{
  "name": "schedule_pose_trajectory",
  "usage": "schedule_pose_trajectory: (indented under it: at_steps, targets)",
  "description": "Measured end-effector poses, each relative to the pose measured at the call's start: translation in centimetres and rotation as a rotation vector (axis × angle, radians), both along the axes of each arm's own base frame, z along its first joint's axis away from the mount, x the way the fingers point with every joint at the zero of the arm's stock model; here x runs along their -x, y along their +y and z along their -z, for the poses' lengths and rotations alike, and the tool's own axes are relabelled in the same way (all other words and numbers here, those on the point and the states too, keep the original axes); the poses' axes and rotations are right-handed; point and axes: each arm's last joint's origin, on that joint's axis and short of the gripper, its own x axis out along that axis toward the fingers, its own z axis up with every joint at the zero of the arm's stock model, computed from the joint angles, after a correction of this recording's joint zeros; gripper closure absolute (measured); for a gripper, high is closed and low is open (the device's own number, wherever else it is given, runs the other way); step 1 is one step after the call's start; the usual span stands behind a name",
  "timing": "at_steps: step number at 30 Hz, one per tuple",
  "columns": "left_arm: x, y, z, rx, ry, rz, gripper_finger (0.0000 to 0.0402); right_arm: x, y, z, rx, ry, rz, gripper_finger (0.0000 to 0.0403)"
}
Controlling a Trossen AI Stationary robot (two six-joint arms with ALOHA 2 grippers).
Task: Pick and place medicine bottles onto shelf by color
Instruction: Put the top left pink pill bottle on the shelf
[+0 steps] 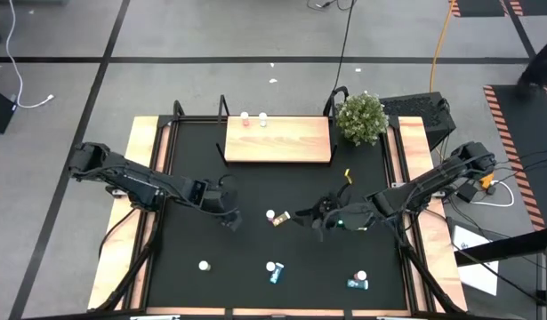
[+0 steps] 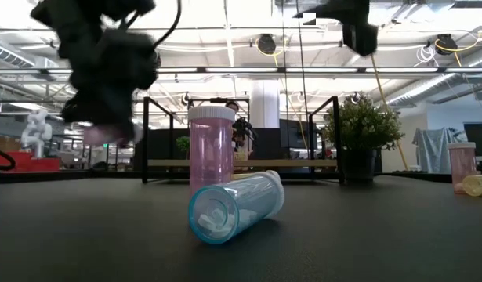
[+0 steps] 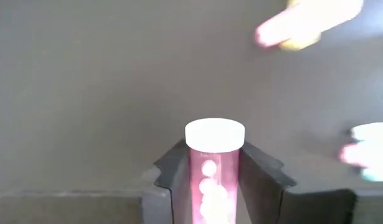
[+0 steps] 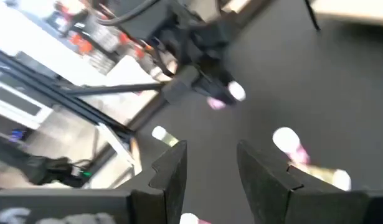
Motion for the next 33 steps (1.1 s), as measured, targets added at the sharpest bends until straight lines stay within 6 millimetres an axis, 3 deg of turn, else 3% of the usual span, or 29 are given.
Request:
schedule_pose_trajectory:
  at_steps: [4, 8, 16, 25, 33]
  targets:
    - [-2.2, 0.2, -3.3, -0.013, -0.176, 0.023, 0.0284, 1.0, -0.4, -1.8, 0.051, -0.059, -0.043, 0.0261]
    - [-4.2, 0.7, -7.2, -0.063, -0.383, 0.02, 0.0287, 1.8, -0.8, -3.1, 0.098, -0.1, -0.097, 0.0225]
    - [-6.6, 2.0, -13.8, -0.218, -0.885, -0.03, 0.0284, 1.5, -1.4, -3.7, 0.169, -0.147, -0.09, 0.0152]
    - [-6.8, 2.9, -15.8, -0.326, -1.081, -0.057, 0.0284, -0.1, -4.5, -5.4, 0.346, -0.319, 0.007, 0.0143]
    - [-6.8, 2.9, -16.6, -0.387, -1.149, -0.061, 0.0284, -2.1, -8.4, -5.2, 0.264, -0.433, -0.094, 0.0144]
